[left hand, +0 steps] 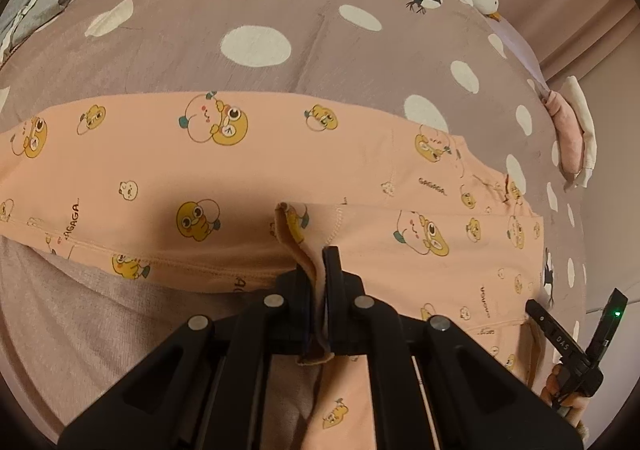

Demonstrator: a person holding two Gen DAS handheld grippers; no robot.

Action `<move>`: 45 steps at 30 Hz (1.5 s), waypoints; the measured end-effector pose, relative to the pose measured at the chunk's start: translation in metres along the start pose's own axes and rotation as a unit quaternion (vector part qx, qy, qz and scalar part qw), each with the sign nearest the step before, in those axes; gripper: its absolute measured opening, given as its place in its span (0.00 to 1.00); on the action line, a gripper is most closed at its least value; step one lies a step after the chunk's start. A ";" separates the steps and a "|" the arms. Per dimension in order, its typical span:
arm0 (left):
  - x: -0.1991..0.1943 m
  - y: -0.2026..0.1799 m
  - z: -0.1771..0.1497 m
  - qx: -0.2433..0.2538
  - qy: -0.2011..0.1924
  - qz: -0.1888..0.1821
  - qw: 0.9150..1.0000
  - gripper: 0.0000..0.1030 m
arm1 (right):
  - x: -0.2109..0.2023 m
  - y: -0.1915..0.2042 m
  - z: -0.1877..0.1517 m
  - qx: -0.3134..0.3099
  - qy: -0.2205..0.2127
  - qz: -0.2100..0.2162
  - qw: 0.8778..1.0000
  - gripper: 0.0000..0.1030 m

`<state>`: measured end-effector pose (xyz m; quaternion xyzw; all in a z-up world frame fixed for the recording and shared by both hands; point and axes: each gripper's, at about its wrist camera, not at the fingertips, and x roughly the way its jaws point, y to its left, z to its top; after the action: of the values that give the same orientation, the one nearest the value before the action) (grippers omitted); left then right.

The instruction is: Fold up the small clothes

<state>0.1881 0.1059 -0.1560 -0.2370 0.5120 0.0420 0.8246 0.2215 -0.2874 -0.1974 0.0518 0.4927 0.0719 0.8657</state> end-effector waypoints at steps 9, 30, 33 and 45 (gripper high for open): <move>0.013 0.009 -0.003 -0.011 0.010 0.005 1.000 0.11 | 0.000 0.000 0.000 -0.001 0.000 -0.001 1.000 0.35; 0.003 0.030 -0.010 -0.037 0.003 -0.007 0.999 0.13 | 0.002 0.003 -0.001 -0.001 -0.004 -0.014 1.000 0.35; 0.000 0.032 -0.014 -0.044 -0.003 -0.006 0.999 0.13 | 0.002 0.005 -0.002 -0.002 -0.005 -0.020 1.000 0.35; -0.045 0.051 -0.027 -0.072 -0.031 0.000 0.997 0.15 | -0.017 0.007 -0.006 0.007 -0.019 -0.035 0.999 0.35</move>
<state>0.1291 0.1468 -0.1445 -0.2947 0.4822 0.0859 0.8205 0.2070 -0.2837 -0.1852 0.0425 0.4784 0.0370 0.8763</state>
